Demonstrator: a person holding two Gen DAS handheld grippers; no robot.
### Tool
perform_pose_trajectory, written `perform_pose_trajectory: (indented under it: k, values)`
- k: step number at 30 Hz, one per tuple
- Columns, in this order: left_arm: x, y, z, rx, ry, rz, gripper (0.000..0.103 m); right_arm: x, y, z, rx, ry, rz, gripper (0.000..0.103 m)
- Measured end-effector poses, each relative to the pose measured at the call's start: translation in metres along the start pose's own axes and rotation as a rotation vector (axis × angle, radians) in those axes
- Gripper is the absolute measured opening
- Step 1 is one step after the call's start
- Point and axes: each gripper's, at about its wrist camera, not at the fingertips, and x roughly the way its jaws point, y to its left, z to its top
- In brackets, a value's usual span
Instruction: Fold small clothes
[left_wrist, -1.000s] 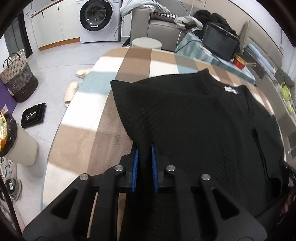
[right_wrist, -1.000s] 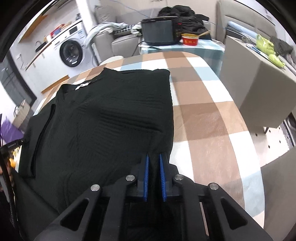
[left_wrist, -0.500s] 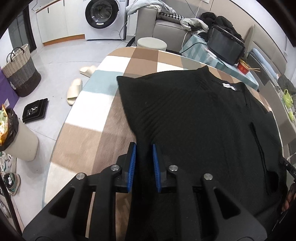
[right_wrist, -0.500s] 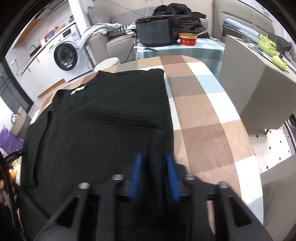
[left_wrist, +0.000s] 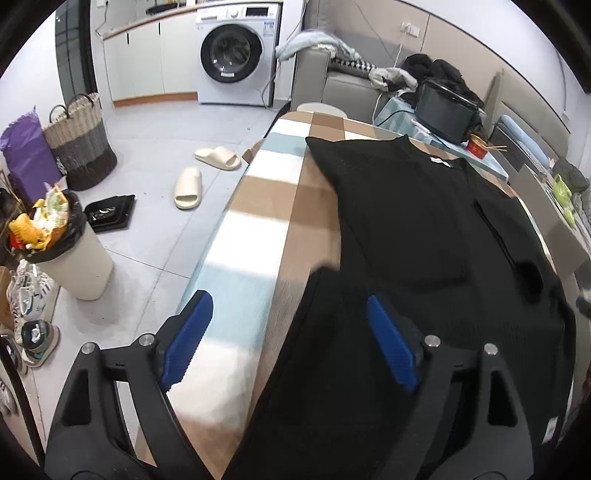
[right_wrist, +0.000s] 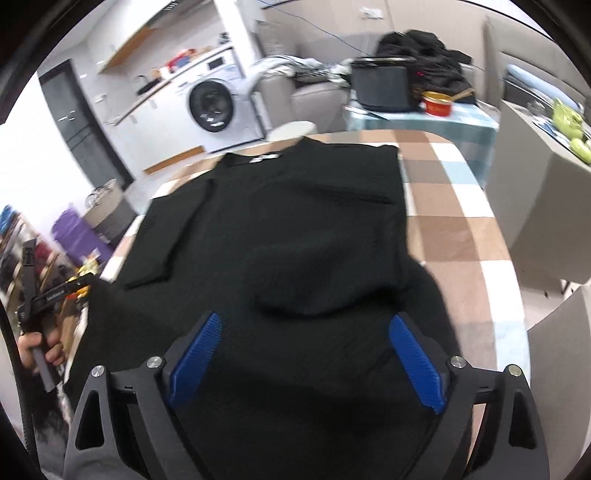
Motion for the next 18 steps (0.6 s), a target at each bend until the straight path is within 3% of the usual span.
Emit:
perform_pose_trajectory:
  k: [10,18]
  values:
    - [-0.040,0.004,-0.090,0.056,0.014,0.031,0.087,-0.048,-0.011,-0.065,0.018,-0.028,-0.056,0.096]
    - [-0.028,0.000,-0.109,0.053,0.056,0.064,0.087,-0.075,-0.052,-0.108,0.123,0.011,-0.078,0.096]
